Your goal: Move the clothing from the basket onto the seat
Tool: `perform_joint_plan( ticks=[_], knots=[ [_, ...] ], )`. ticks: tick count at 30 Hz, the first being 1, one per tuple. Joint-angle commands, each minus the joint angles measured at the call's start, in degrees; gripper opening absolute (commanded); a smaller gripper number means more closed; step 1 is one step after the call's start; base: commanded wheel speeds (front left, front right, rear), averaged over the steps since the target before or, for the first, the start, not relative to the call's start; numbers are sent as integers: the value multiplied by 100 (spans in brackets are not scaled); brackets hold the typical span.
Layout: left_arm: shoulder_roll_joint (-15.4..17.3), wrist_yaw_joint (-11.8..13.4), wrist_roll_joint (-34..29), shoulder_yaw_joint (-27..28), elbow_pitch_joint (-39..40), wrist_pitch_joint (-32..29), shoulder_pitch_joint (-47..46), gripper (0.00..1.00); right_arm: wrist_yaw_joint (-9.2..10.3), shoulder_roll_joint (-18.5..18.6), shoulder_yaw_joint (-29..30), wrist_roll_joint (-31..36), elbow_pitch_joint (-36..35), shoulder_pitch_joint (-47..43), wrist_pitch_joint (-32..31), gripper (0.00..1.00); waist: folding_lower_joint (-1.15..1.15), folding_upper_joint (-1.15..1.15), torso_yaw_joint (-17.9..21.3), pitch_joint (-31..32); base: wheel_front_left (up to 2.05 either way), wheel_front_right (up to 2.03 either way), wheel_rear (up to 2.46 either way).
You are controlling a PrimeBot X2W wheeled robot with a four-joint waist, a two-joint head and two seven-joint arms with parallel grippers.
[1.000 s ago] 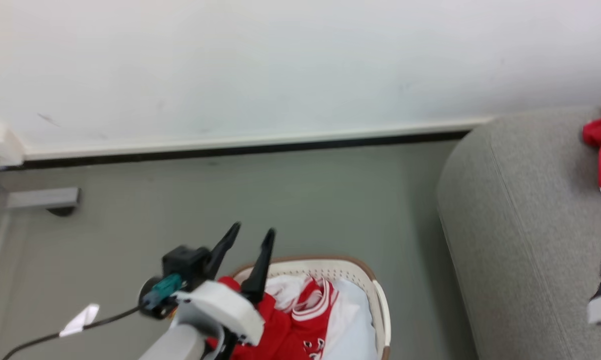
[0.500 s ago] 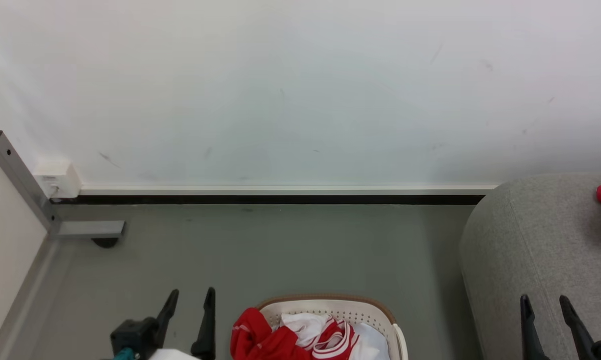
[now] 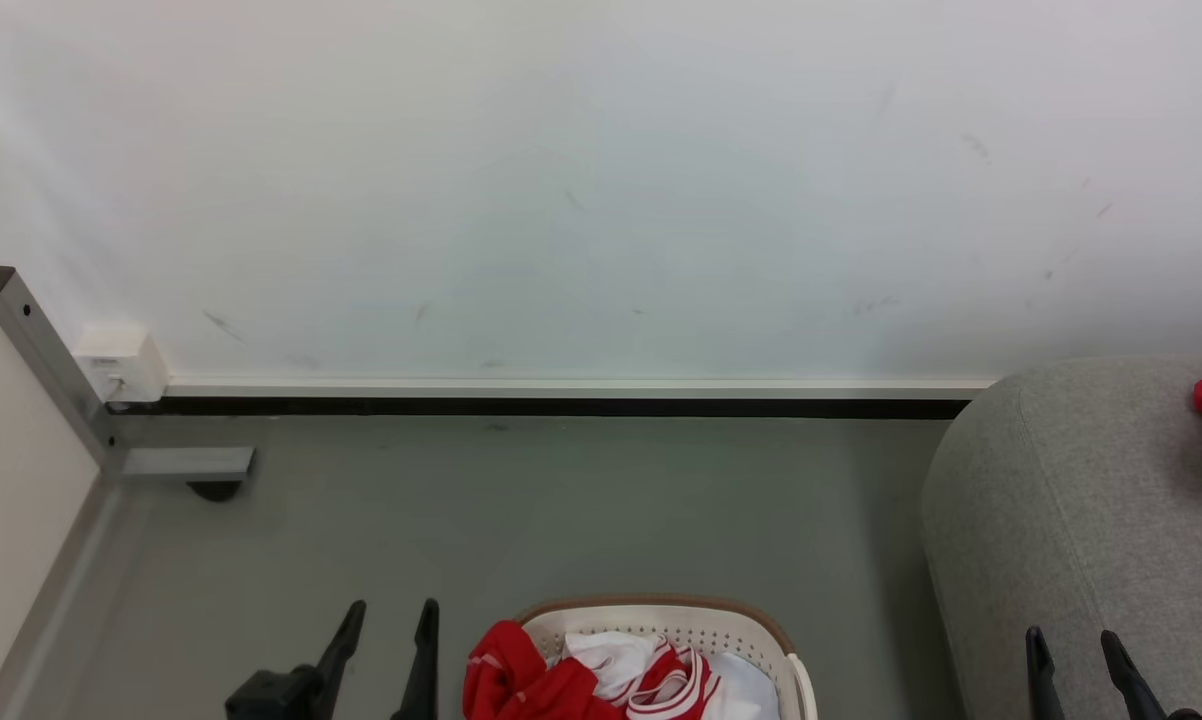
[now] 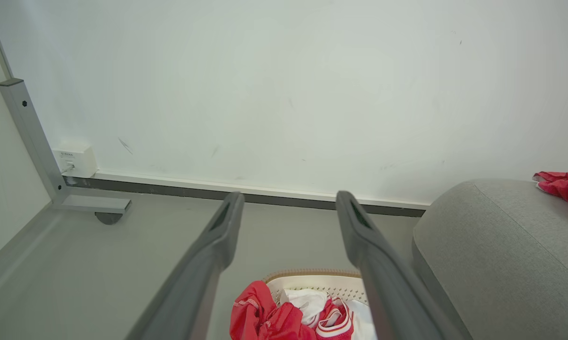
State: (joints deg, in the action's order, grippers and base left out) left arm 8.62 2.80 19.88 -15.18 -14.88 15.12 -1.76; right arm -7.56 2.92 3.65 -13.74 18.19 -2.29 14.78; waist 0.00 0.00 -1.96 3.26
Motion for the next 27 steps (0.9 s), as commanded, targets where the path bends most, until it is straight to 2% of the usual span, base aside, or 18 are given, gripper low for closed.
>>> perform_joint_plan(
  ticks=[1, 15, 20, 27],
  knots=[
    [-21, -41, -83, 52, -22, 5, 39, 100, 14, -2, -15, -16, 19, 56, 43, 100, 0, 0, 1, -7, 0, 0, 0],
    [-272, -368, -477, 401, -174, 5, -9, 100, 14, -3, -62, -43, 29, 167, 43, 100, 0, 0, 39, -83, 0, 0, 0],
    [-314, -520, -669, 235, -333, 5, -285, 100, 14, -3, -86, -39, -90, 248, 44, 100, 0, 0, 116, -262, 0, 0, 0],
    [-387, -684, -1012, -324, -830, -347, -1474, 100, 14, -2, -98, 15, -511, 773, 35, 100, 0, 0, 306, -1367, 0, 0, 0]
  ],
)
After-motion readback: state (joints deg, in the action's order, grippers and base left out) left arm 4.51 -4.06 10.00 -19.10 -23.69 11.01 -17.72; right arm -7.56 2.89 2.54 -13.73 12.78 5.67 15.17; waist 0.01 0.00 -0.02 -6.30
